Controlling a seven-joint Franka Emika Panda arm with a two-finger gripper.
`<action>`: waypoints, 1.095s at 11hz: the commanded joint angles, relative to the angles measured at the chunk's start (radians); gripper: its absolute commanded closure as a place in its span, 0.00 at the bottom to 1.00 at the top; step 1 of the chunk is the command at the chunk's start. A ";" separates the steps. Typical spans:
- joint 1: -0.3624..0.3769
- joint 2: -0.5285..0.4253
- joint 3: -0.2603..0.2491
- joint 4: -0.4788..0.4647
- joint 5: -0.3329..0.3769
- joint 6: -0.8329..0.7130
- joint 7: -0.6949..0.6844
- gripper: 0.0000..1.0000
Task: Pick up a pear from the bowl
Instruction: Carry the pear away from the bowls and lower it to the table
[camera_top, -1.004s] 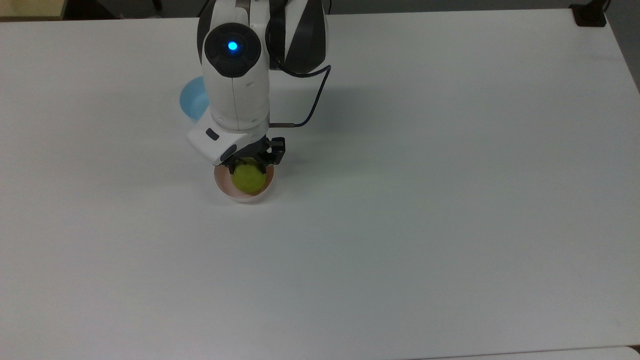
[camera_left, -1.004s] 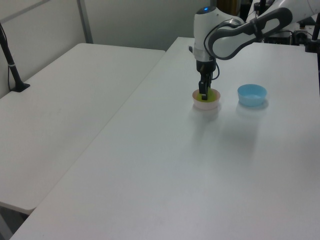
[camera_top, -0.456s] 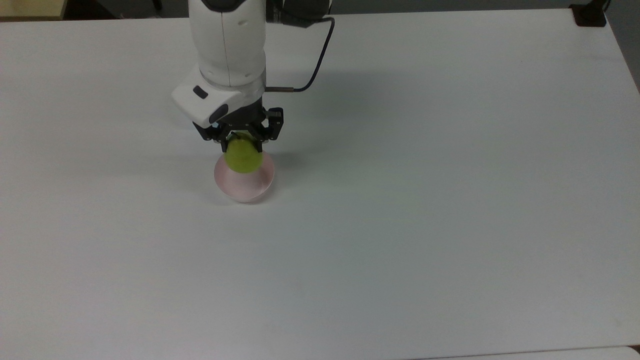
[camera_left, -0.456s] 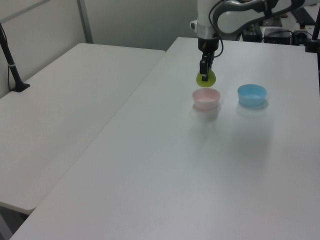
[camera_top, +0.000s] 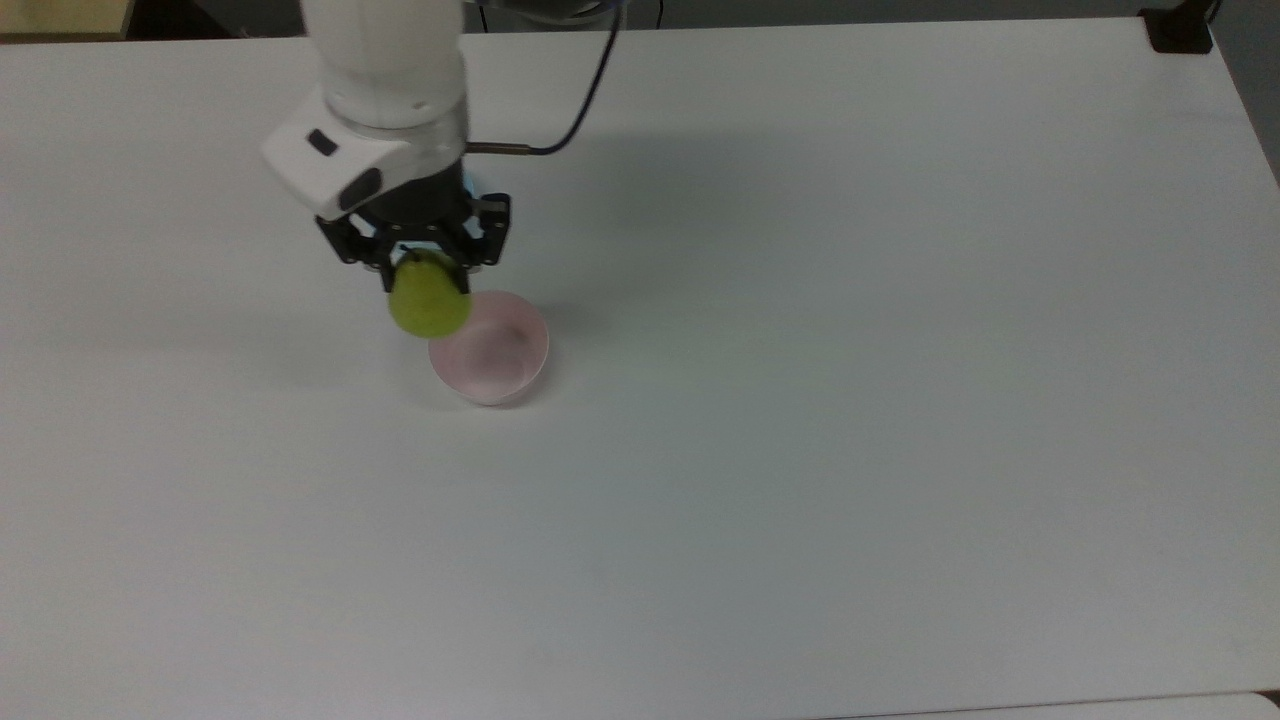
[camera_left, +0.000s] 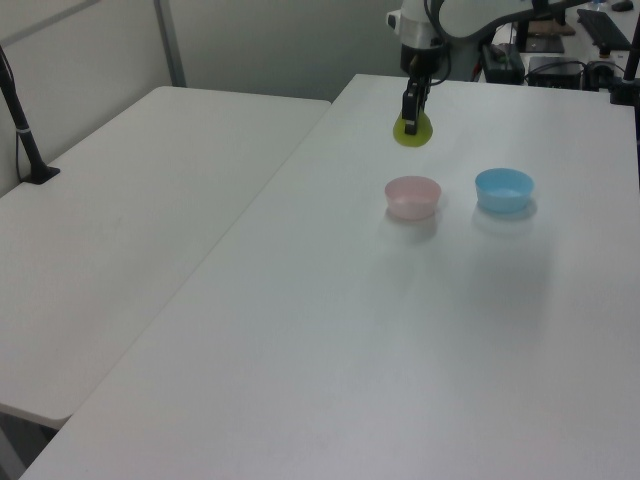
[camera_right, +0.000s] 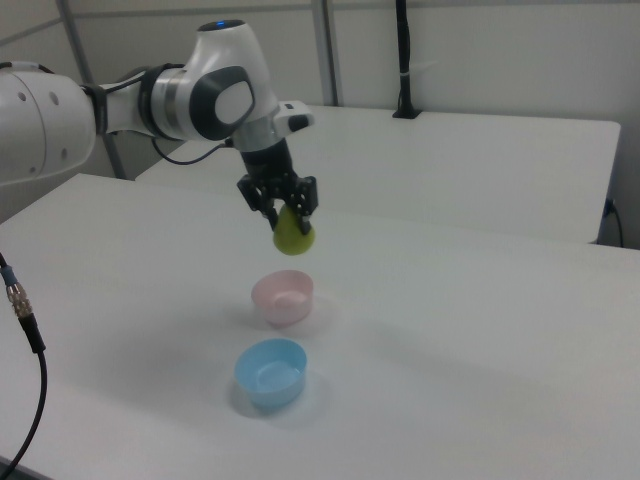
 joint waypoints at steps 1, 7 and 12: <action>-0.098 0.015 -0.006 0.012 0.016 -0.011 -0.153 0.56; -0.202 0.164 -0.018 0.000 -0.027 0.234 -0.199 0.56; -0.216 0.238 -0.018 -0.009 -0.032 0.313 -0.190 0.31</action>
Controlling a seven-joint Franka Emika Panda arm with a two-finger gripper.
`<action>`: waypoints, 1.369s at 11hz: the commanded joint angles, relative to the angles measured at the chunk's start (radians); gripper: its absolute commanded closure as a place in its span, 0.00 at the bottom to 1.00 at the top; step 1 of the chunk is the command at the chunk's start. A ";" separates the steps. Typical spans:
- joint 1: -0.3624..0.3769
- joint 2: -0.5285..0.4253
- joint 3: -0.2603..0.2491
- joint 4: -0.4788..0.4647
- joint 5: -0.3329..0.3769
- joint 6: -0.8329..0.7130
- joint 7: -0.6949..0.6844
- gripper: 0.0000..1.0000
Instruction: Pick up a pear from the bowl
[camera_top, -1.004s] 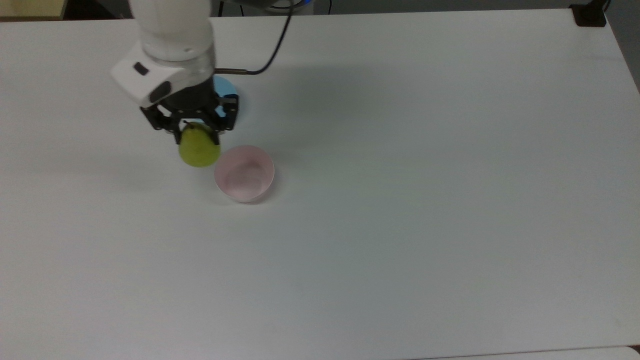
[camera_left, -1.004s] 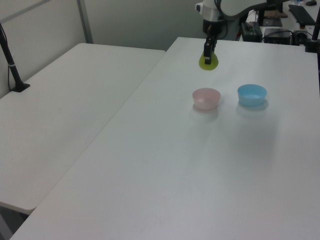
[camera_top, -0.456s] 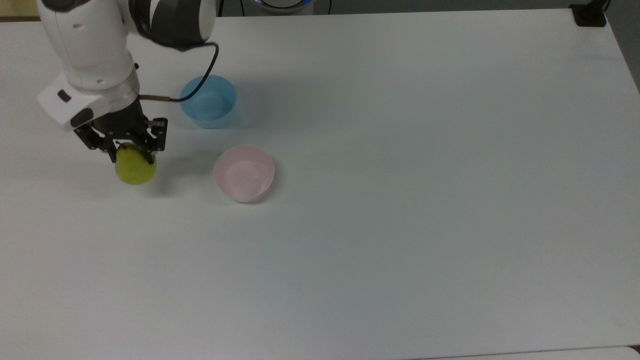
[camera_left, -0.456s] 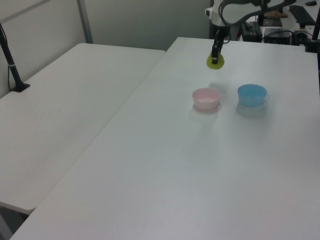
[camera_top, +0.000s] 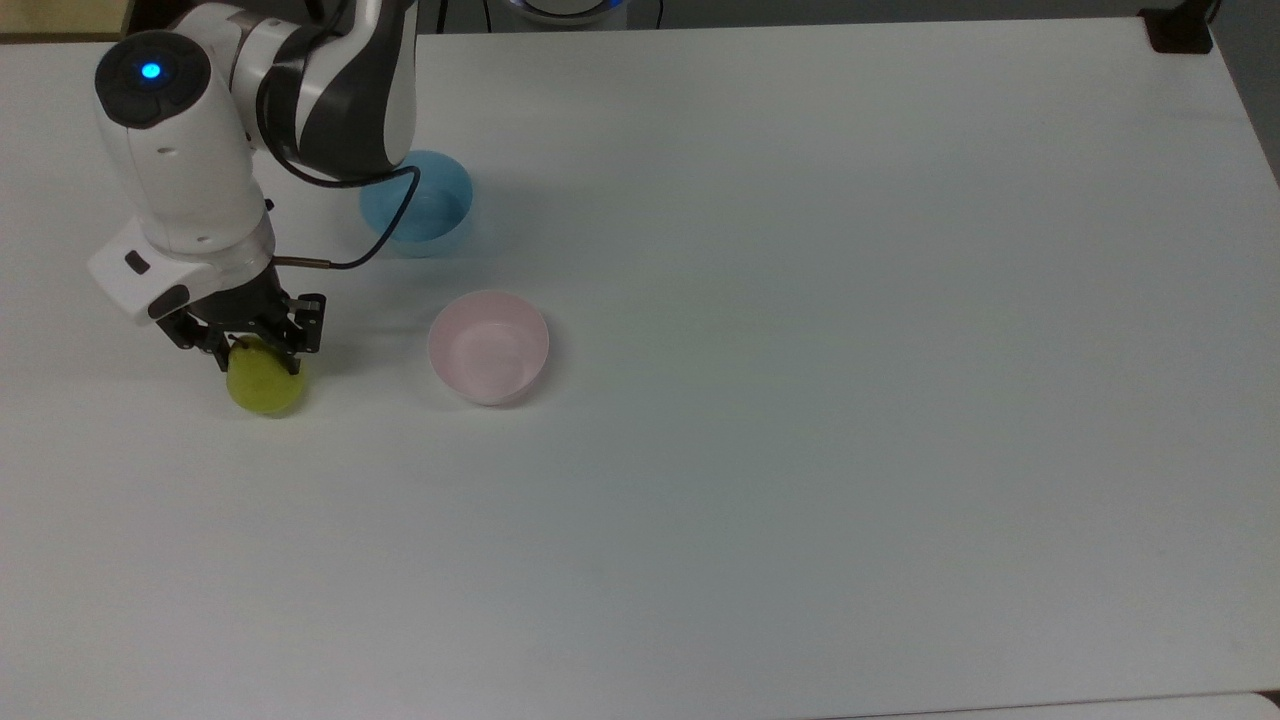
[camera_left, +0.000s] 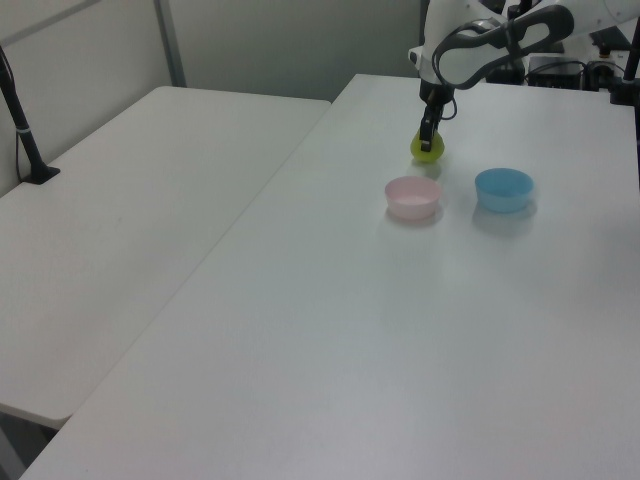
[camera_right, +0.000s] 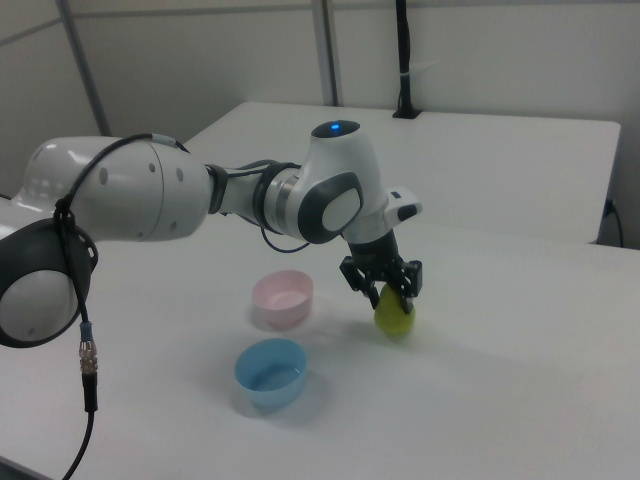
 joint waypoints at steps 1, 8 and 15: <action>0.003 -0.003 -0.005 -0.009 -0.015 0.017 -0.009 0.25; 0.127 -0.215 0.008 -0.018 -0.015 -0.224 0.104 0.00; 0.332 -0.410 0.008 -0.026 -0.005 -0.548 0.375 0.00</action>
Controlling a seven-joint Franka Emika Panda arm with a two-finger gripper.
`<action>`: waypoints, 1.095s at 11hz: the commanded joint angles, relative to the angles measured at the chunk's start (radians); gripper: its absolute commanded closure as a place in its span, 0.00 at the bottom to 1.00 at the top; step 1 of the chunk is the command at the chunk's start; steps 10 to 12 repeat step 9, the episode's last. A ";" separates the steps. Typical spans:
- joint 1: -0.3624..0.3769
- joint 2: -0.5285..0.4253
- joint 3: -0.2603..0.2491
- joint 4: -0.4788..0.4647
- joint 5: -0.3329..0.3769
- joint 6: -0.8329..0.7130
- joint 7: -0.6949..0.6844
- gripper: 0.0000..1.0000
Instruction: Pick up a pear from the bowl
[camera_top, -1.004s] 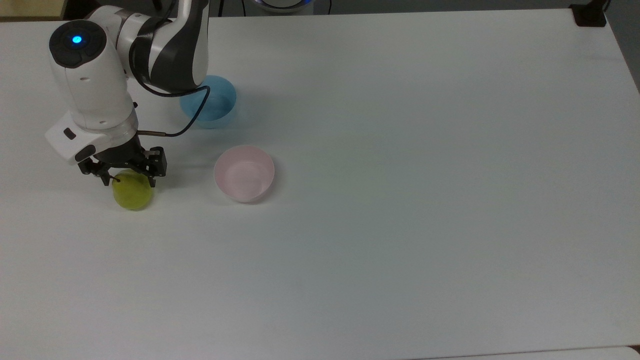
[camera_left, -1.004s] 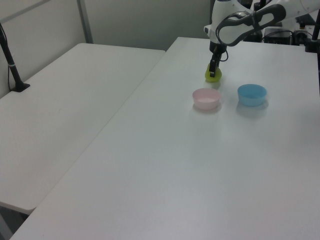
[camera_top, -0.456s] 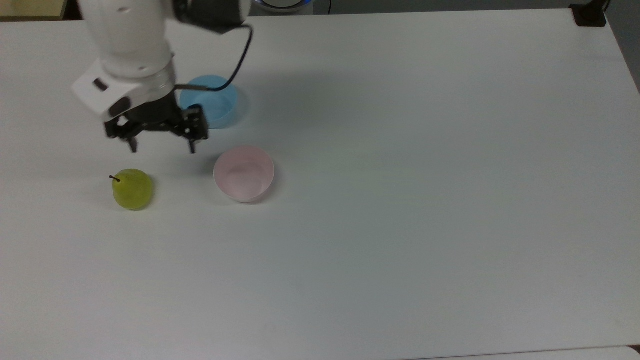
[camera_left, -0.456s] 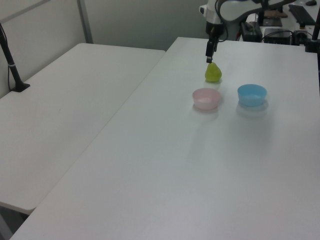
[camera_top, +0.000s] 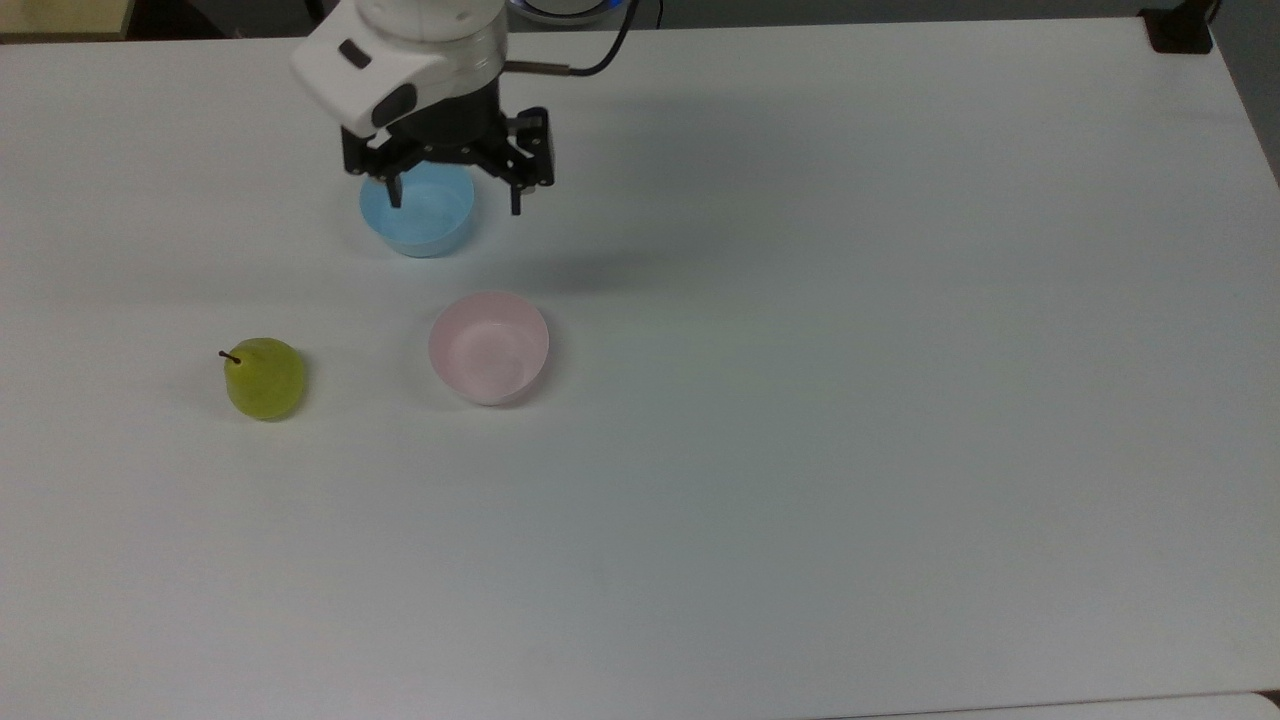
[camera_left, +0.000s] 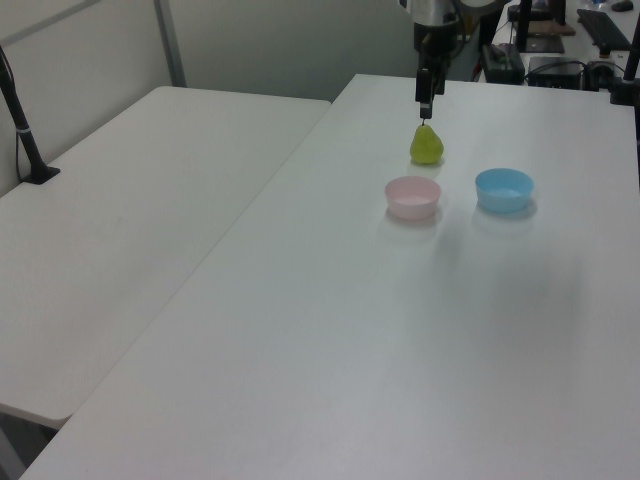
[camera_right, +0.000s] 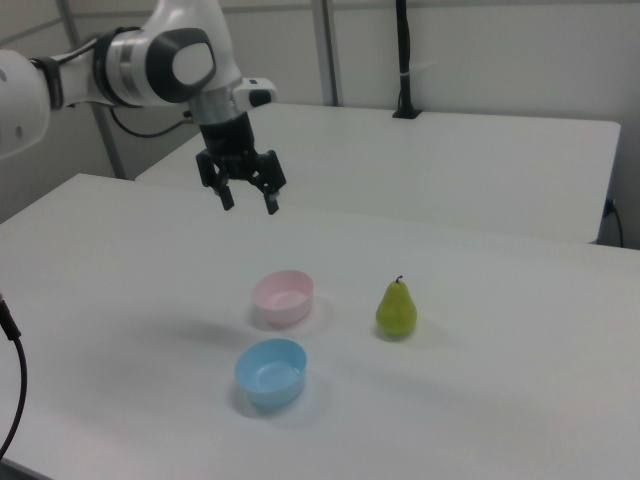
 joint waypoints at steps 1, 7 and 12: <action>0.058 -0.103 -0.012 -0.043 -0.001 -0.090 0.084 0.00; 0.099 -0.207 -0.021 -0.100 0.000 -0.148 0.136 0.00; 0.093 -0.209 -0.021 -0.097 0.000 -0.148 0.136 0.00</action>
